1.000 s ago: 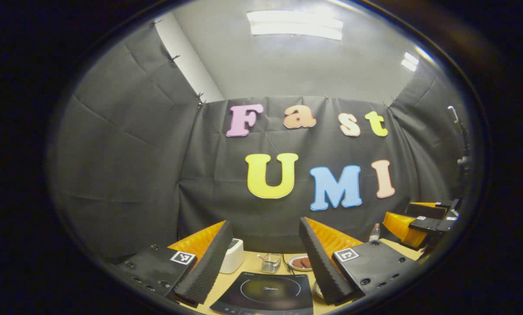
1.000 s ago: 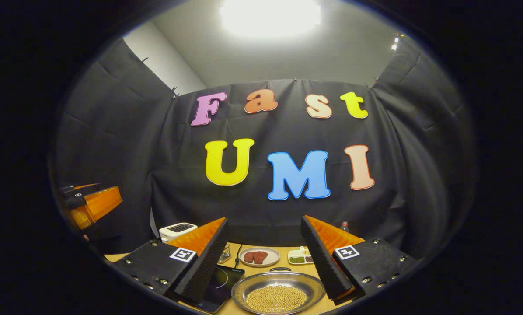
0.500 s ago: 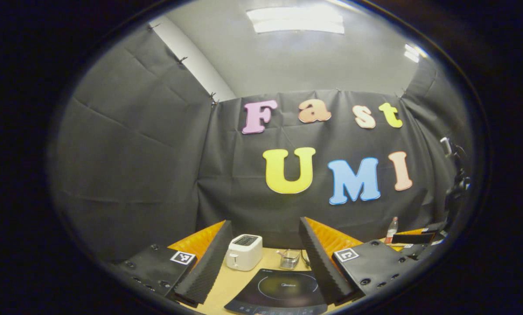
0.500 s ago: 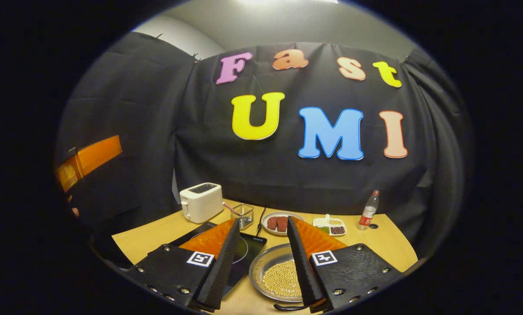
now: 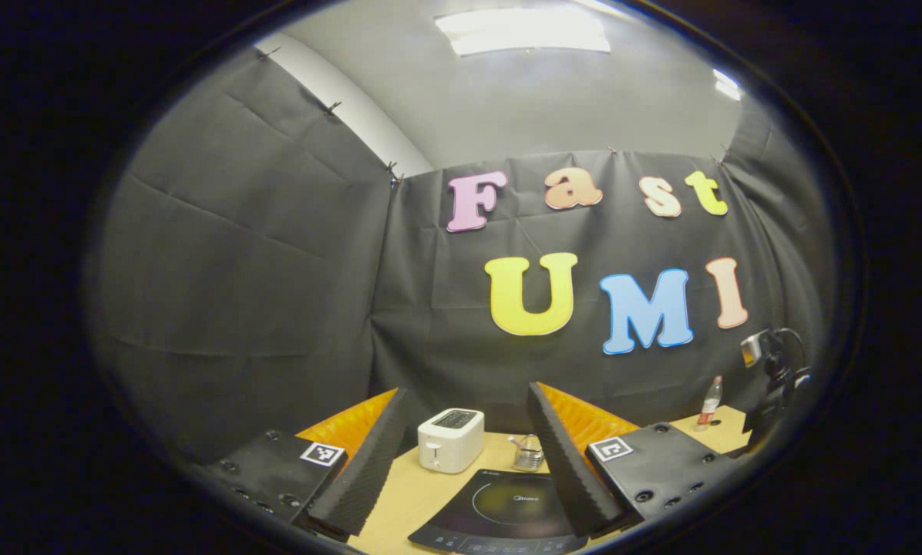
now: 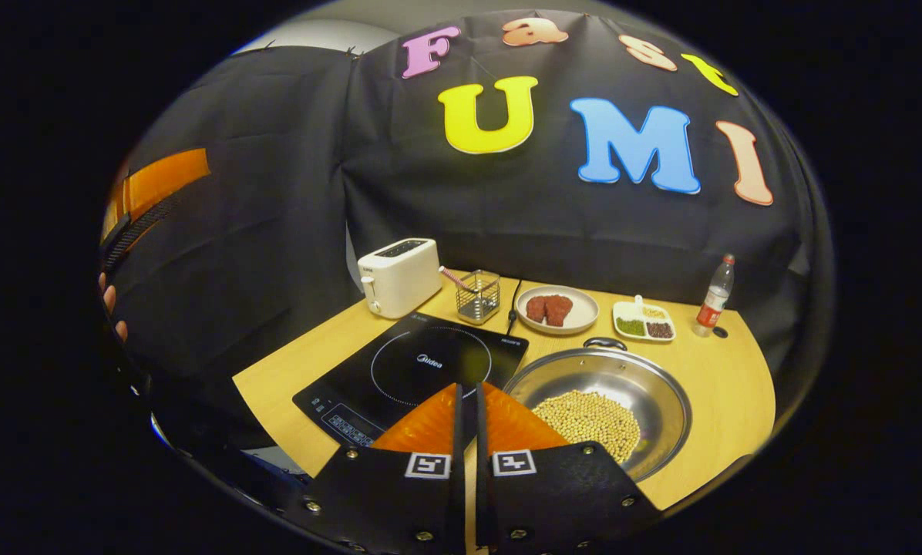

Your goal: First push the handle of the pot to place it horizontally, then grasp the pot with both hands and set it on the induction cooktop.

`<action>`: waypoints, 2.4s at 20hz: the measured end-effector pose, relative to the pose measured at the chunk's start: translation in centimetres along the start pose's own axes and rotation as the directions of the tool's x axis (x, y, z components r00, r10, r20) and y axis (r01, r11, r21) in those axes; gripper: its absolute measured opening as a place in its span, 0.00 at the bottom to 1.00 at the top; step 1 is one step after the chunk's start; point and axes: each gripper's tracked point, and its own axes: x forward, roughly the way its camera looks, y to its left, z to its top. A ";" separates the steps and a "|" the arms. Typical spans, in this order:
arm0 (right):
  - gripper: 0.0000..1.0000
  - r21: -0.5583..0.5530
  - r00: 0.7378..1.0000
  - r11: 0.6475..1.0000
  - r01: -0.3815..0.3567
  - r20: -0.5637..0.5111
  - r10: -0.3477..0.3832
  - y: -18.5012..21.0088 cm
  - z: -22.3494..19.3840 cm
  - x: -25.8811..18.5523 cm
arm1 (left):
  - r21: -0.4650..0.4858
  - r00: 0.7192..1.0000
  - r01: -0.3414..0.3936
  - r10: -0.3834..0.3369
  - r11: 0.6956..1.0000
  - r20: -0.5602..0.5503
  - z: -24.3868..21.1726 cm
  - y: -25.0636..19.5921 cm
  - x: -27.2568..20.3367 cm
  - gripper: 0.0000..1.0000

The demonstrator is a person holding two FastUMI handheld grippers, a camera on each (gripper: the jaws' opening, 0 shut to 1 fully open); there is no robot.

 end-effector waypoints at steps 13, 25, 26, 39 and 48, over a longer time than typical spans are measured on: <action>0.06 0.083 0.928 0.996 -0.023 -0.369 0.052 -2.3 -11.3 3.0 | 0.005 0.999 -0.034 0.034 0.999 -0.020 -0.6 -0.6 -0.5 1.00; 0.06 0.189 0.903 0.981 0.048 -0.428 0.039 -4.7 -13.8 2.0 | -0.010 0.999 0.026 -0.026 1.000 -0.034 -1.2 -4.8 -0.3 1.00; 0.04 0.191 0.903 0.980 0.049 -0.428 0.038 -4.9 -14.0 1.9 | -0.012 0.999 0.031 -0.032 0.999 -0.033 -1.2 -5.0 -0.2 1.00; 0.01 0.225 0.896 0.970 0.096 -0.443 0.014 -6.9 -15.5 -0.9 | -0.029 0.993 0.109 -0.111 0.994 -0.049 -1.7 -8.9 1.9 1.00; 0.01 0.255 0.899 0.958 0.130 -0.438 -0.006 -10.3 -15.7 -2.7 | -0.018 0.981 0.189 -0.189 0.982 -0.049 -1.5 -14.2 3.6 1.00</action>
